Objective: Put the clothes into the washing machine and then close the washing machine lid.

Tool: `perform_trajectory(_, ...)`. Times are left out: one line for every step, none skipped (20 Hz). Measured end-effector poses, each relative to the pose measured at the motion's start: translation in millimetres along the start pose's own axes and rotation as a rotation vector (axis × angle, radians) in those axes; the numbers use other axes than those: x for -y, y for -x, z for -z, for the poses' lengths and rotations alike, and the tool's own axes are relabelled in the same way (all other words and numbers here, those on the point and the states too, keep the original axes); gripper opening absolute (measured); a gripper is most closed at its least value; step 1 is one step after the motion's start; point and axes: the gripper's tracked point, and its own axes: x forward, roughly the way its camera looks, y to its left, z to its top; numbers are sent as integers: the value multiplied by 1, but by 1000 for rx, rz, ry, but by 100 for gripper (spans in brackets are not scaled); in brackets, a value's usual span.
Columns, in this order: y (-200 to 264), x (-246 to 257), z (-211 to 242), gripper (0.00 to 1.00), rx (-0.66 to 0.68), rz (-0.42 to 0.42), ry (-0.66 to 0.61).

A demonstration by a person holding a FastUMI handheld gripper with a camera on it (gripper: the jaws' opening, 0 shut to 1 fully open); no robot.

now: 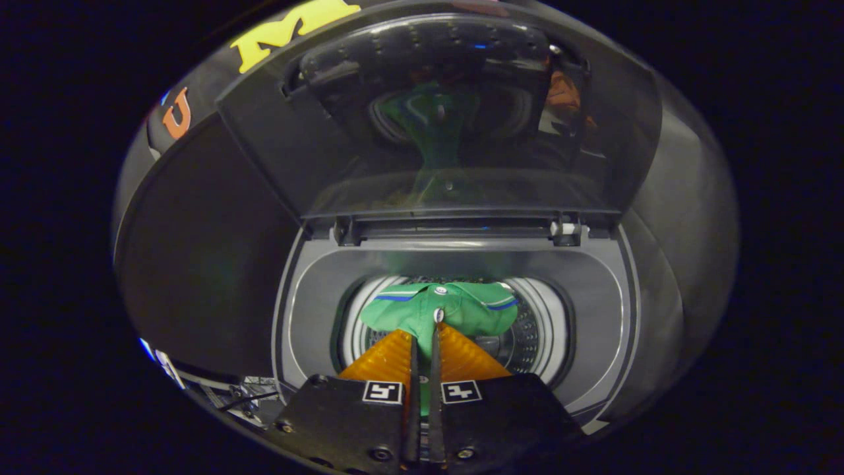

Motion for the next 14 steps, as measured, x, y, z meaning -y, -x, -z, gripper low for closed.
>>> perform_trajectory(-3, 0, 0, 9, 1, 3, 8)
perform_trajectory(-6, 0, -1, 9, 5, 3, 16)
perform_trajectory(-5, 2, 0, 11, 10, 6, 21)
perform_trajectory(-3, 2, -1, 12, 15, 7, 24)
perform_trajectory(-2, 3, -5, 13, 32, 14, 31)
perform_trajectory(-2, 3, -9, 12, 54, 33, 43)
perform_trajectory(2, 3, -15, 11, 76, 43, 57)
perform_trajectory(7, 1, -18, 13, 90, 42, 63)
perform_trajectory(14, -1, -21, 24, 101, 41, 67)
perform_trajectory(24, -2, -26, 28, 118, 44, 69)
perform_trajectory(29, -4, -32, 34, 135, 39, 68)
perform_trajectory(42, -4, -39, 40, 154, 42, 63)
perform_trajectory(49, -7, -47, 46, 172, 32, 58)
perform_trajectory(58, -10, -55, 51, 193, 21, 55)
